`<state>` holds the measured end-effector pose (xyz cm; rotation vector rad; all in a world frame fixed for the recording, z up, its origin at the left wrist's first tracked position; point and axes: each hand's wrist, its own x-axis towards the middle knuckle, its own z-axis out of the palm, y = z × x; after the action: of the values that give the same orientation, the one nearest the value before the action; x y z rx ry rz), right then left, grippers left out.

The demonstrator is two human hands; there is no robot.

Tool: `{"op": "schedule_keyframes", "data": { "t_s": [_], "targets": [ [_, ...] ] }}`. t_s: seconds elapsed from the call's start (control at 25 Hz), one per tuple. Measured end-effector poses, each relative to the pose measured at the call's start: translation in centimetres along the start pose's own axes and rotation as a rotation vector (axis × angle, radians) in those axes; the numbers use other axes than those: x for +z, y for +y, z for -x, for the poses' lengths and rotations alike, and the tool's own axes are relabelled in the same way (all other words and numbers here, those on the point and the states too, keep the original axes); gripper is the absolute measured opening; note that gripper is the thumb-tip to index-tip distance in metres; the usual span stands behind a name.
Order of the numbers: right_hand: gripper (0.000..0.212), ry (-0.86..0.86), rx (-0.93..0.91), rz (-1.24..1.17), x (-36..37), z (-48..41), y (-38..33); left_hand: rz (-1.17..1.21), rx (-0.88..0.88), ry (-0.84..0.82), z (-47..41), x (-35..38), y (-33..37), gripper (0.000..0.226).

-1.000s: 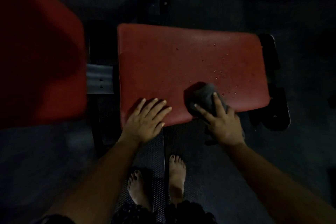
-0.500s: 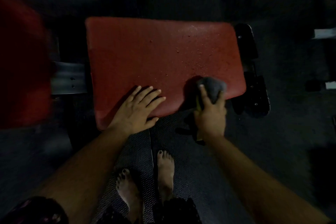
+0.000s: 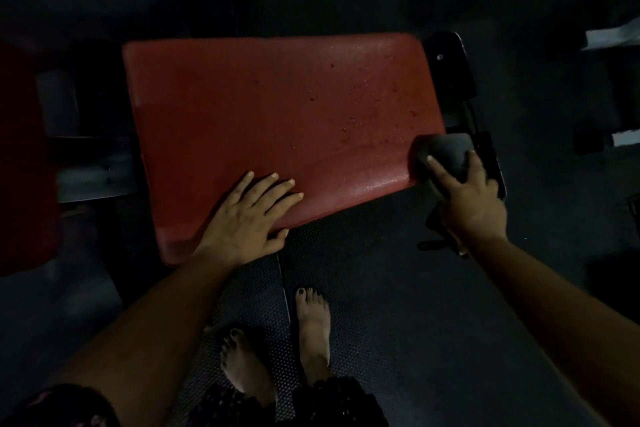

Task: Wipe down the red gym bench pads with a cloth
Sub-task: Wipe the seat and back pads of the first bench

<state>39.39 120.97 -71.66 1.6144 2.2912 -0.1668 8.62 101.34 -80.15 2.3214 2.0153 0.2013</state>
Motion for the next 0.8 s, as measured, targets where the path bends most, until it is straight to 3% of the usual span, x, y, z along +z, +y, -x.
{"op": "schedule_keyframes", "data": {
  "t_s": [0.12, 0.28, 0.44, 0.64, 0.8],
  "targets": [
    [0.071, -0.063, 0.191, -0.213, -1.5, -3.0, -1.0, 0.017, -0.031, 0.075, 0.3, 0.0, 0.0, 0.060],
    [0.075, -0.035, 0.223, -0.385, -2.4, -3.8, -6.0, -0.017, -0.278, 0.192, 2.3, 0.1, -0.4, 0.062],
    [0.077, -0.047, 0.012, -0.361, -2.3, 0.3, -13.7, 0.007, -0.532, 0.178, 4.3, -0.4, -0.2, 0.072],
    [0.070, -0.114, -0.232, -0.273, -1.3, 4.4, -21.0, 0.275, -0.999, 0.037, 7.6, -3.0, -0.9, 0.117],
    [0.069, -0.200, -0.558, -0.142, -1.8, 6.0, -26.1, 0.540, -1.092, 0.012, 8.5, -3.2, -1.8, 0.134]
  ]
}}
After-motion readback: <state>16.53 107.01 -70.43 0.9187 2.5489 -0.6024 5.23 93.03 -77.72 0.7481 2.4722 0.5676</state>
